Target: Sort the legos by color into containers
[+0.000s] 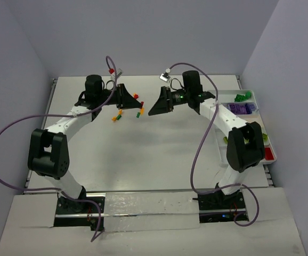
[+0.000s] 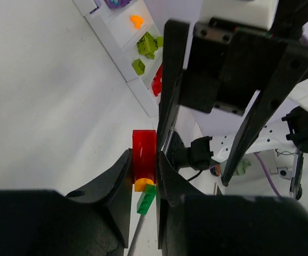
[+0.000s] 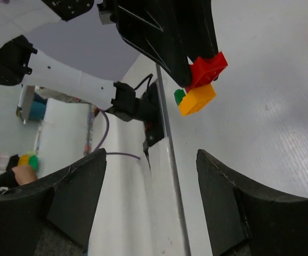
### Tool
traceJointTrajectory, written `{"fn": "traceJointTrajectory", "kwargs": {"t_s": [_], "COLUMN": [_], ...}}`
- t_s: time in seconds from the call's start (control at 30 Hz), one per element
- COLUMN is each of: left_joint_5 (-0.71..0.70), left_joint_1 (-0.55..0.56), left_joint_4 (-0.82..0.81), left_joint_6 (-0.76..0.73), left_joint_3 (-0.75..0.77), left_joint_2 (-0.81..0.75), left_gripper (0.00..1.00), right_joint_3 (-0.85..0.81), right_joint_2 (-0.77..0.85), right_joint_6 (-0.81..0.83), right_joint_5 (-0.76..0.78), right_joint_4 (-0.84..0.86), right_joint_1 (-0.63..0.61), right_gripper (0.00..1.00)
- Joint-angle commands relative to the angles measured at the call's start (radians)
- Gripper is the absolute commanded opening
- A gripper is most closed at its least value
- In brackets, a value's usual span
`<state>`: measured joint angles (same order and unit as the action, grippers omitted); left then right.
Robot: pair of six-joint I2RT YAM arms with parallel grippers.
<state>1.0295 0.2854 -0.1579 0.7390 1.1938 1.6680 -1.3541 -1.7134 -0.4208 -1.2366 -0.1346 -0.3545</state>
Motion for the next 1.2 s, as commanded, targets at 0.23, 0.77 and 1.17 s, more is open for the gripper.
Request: {"fn": "traceJointTrajectory", "kwargs": {"t_s": [0.23,0.77,1.17], "left_joint_5": [-0.206,-0.913,-1.115], "left_joint_1": [-0.002,0.126,0.209], "left_joint_4": [-0.195,0.554,0.629], "left_joint_6": [0.255,0.153,0.173], "left_joint_3": [0.001,0.392,0.429], "left_joint_2": [-0.001,0.097,0.113], "left_gripper": [0.0,0.0,0.0], "right_joint_3": [0.084,-0.087,-0.124], "right_joint_2": [0.077,0.001,-0.021], "right_joint_6": [-0.245,-0.096,-0.053], "right_joint_5": [0.192,0.483,0.64], "right_joint_4": [0.334,0.008,-0.106], "right_joint_1": [-0.014,-0.071,-0.075], "right_gripper": [0.64,0.48,0.62]}}
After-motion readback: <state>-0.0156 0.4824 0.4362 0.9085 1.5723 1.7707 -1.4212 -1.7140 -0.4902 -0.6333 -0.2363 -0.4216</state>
